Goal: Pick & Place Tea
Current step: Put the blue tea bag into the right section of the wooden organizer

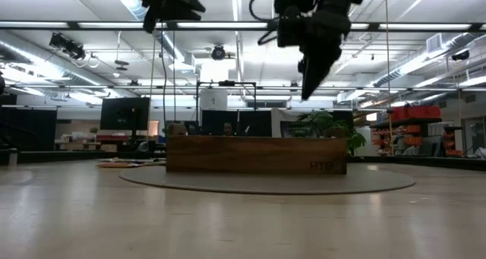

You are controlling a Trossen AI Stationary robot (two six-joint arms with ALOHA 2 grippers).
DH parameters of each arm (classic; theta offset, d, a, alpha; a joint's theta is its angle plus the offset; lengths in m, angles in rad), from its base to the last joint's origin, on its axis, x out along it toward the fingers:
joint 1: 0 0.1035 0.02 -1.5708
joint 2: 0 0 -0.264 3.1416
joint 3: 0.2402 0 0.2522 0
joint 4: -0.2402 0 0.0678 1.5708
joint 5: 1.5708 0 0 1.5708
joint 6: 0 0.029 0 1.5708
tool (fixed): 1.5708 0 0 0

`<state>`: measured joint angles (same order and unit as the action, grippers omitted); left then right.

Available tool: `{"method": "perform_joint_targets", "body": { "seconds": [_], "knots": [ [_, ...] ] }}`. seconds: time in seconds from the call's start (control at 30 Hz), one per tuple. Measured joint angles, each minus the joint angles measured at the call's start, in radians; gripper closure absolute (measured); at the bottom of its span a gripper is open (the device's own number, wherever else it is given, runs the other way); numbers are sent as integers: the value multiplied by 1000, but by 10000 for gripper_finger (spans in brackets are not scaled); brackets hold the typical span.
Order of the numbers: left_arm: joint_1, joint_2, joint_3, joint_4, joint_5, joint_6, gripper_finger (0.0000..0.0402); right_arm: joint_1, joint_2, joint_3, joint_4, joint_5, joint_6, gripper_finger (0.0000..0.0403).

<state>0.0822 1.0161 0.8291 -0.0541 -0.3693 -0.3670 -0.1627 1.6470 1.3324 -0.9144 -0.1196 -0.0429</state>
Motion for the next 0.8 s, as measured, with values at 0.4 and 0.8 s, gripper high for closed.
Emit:
{"method": "perform_joint_targets", "body": {
  "seconds": [0.4,0.8],
  "knots": [
    [131,0,0,-373,7,-203,291,0,-3,283,-220,73,178,262],
    [368,97,-1,-549,171,-112,199,15,-11,291,-229,130,386,284]
  ]
}}
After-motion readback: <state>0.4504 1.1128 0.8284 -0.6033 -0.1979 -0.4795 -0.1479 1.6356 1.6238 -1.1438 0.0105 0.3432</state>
